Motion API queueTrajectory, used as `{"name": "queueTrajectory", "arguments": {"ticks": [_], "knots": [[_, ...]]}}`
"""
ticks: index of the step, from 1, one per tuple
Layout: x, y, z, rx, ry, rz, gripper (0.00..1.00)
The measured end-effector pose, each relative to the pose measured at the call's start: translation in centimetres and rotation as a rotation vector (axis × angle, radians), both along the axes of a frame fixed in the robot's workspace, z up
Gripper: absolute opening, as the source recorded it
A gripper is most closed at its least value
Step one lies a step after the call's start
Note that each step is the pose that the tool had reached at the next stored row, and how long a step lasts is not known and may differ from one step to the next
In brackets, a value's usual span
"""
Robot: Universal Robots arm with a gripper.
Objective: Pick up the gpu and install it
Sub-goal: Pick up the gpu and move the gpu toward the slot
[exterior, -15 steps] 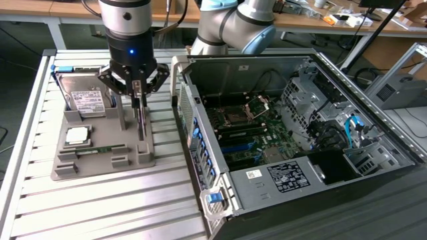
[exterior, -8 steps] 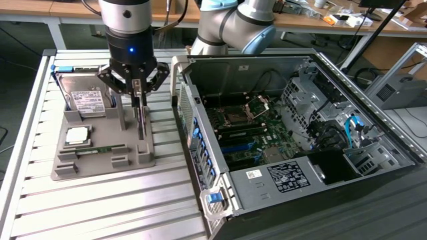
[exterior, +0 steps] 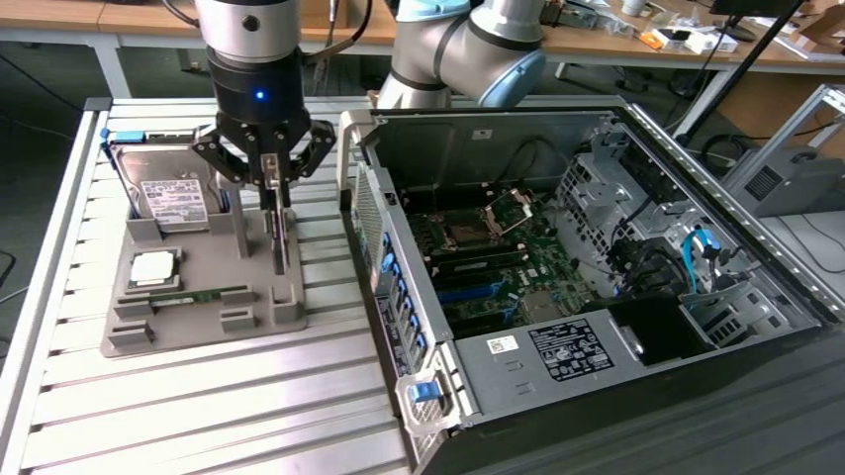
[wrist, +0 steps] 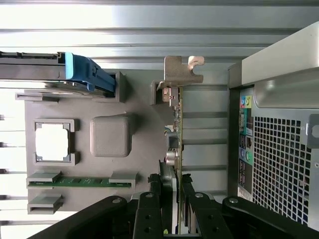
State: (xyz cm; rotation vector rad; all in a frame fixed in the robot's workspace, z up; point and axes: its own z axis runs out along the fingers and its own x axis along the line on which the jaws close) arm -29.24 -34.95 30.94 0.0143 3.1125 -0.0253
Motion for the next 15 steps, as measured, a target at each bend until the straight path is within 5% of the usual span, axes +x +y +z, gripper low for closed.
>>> {"name": "queueTrajectory", "arguments": {"ticks": [15], "knots": [[0.0,0.0,0.46,0.0006,-0.0001,0.0,0.27]]}}
